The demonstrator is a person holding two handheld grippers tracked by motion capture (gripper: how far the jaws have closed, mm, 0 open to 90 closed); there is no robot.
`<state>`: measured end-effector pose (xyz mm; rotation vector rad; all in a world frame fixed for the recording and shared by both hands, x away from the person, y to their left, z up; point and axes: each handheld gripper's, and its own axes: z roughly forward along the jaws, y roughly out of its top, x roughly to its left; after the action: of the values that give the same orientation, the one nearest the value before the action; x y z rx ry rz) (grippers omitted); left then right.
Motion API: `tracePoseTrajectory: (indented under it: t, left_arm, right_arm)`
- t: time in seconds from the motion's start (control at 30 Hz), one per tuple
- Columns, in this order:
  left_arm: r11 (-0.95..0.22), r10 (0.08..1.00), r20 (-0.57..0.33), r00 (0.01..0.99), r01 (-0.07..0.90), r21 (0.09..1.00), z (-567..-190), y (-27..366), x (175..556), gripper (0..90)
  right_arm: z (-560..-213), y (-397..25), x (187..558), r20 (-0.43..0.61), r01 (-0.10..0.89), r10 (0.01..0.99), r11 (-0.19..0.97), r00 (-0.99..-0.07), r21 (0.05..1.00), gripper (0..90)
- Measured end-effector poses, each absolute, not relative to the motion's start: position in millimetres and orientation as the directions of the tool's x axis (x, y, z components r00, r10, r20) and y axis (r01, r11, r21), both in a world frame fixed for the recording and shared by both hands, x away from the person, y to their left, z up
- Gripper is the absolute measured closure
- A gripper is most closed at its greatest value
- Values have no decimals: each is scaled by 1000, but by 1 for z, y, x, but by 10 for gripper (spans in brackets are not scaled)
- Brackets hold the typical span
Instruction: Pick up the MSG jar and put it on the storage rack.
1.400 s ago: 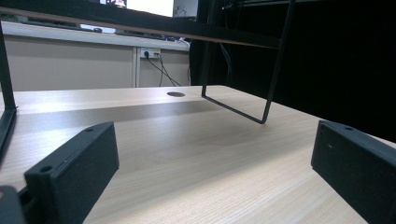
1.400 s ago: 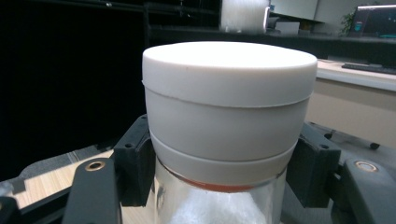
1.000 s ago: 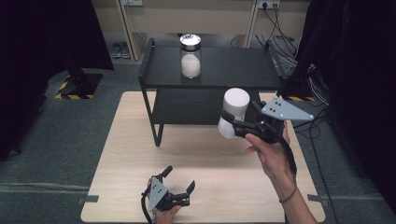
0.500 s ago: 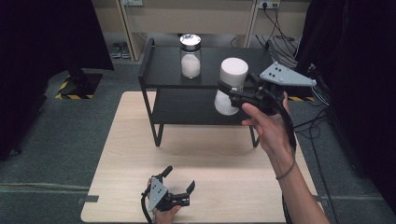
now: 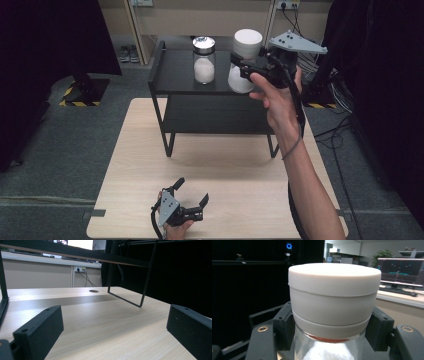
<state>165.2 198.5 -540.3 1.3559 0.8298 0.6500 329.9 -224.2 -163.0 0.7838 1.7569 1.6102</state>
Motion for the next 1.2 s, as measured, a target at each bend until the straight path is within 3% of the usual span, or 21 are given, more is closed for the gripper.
tracePoseTrajectory:
  t: [0.77, 1.2]
  left_arm:
    - [132, 809, -144, 570, 62, 989, -542, 200, 166, 2]
    - [135, 809, -147, 570, 63, 989, -542, 200, 166, 2]
  right_arm:
    - [-175, -205, 367, -39, 35, 849, 68, -526, 997, 355]
    - [-181, -203, 374, -36, 39, 852, 66, -521, 997, 355]
